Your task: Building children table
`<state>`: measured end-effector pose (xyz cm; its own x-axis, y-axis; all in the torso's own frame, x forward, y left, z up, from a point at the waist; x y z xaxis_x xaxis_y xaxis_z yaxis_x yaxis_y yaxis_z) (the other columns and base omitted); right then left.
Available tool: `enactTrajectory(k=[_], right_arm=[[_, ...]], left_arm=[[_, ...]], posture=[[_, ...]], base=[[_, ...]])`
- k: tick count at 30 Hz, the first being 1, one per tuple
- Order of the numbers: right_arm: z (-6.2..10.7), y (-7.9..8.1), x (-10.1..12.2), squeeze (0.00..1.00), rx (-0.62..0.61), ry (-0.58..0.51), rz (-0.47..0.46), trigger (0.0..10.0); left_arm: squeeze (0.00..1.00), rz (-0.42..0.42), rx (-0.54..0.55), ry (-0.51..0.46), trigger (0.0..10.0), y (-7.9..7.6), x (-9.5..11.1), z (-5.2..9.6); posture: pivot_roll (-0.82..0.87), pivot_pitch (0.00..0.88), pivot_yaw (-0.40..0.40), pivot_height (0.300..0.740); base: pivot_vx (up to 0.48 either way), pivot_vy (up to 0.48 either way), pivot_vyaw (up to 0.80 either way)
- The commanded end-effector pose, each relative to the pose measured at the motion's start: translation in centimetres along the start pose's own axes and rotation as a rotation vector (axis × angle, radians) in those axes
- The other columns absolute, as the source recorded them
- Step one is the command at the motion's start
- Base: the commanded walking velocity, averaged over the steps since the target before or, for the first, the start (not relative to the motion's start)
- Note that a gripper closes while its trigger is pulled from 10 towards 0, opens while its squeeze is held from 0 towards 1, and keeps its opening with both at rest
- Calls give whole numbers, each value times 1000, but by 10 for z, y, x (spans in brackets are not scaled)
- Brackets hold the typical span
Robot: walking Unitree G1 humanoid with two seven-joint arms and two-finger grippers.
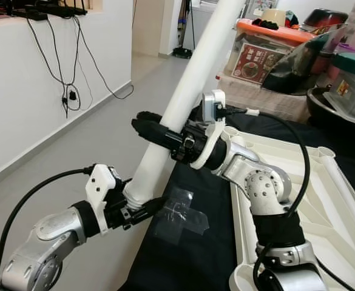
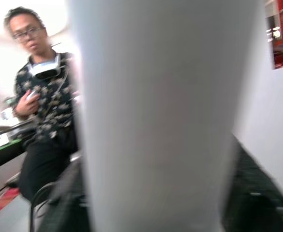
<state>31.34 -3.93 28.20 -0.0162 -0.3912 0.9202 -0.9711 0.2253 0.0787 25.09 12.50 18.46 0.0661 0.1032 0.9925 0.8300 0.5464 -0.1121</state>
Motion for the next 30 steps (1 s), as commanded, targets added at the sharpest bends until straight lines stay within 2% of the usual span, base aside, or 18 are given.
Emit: enactTrajectory(k=[1,2,5,6,7,8,9,10,13,18,20,22,30], right_arm=[[0,-7,4,1000,-65,-13,9,10000],[0,-10,2,1000,-103,6,18,10000],[0,-10,2,1000,-103,6,18,10000],[0,-14,0,1000,-139,26,23,10000],[0,-19,-3,0,-200,54,23,10000],[0,-19,-3,0,-200,54,23,10000],[-1,-24,-6,0,-291,86,-24,10000],[-1,-24,-6,0,-291,86,-24,10000],[-1,-26,-11,0,-384,91,-95,10000],[0,-28,-19,0,-478,70,-188,10000],[0,-28,-19,0,-478,70,-188,10000],[-1,-30,-29,0,-549,56,-242,10000],[-11,-30,-33,0,-616,29,-299,10000]], left_arm=[[0,-53,-23,35,0,-3,-5,-5],[0,-81,-5,48,1294,0,-6,-5],[0,-81,-5,48,1294,0,-6,-5],[0,-103,15,58,1294,3,-7,-5],[0,-142,62,66,10000,9,-7,-5],[0,-142,62,66,10000,9,-7,-5],[0,-212,191,63,10000,26,-4,-5],[0,-212,191,63,10000,26,-4,-5],[0,-267,314,40,10000,43,1,-2],[0,-286,335,32,10000,47,3,-5],[0,-286,335,32,10000,47,3,-5],[0,-293,315,28,10000,43,0,-14],[0,-298,292,11,10000,38,-4,-29]], posture=[[136,0,-138,740],[133,0,-139,740],[133,0,-139,740],[133,0,-139,740],[135,0,-141,740],[135,0,-141,740],[135,0,-141,740],[135,0,-141,740],[128,0,-143,740],[123,0,-140,740],[123,0,-140,740],[116,0,-138,740],[114,0,-142,740]], base=[[0,0,0],[0,0,0],[0,0,0],[0,0,0],[0,0,0],[0,0,0],[0,0,0],[0,0,0],[0,0,0],[0,0,0],[0,0,0],[0,0,0],[0,0,0]])
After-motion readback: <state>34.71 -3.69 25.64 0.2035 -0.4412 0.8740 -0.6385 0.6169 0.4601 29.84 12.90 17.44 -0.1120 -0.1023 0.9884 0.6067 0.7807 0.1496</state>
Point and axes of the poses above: a point about 5 cm out from each wrist's last joint towards the gripper, its own z axis pointing back from the gripper into the wrist, its own x axis along the axis of the wrist's last joint, y = z × x, the point moved 2 cm from there along -z, pointing out of the wrist towards the gripper, and after that the axes turned 11 degrees about z, right-handed, at the moved point
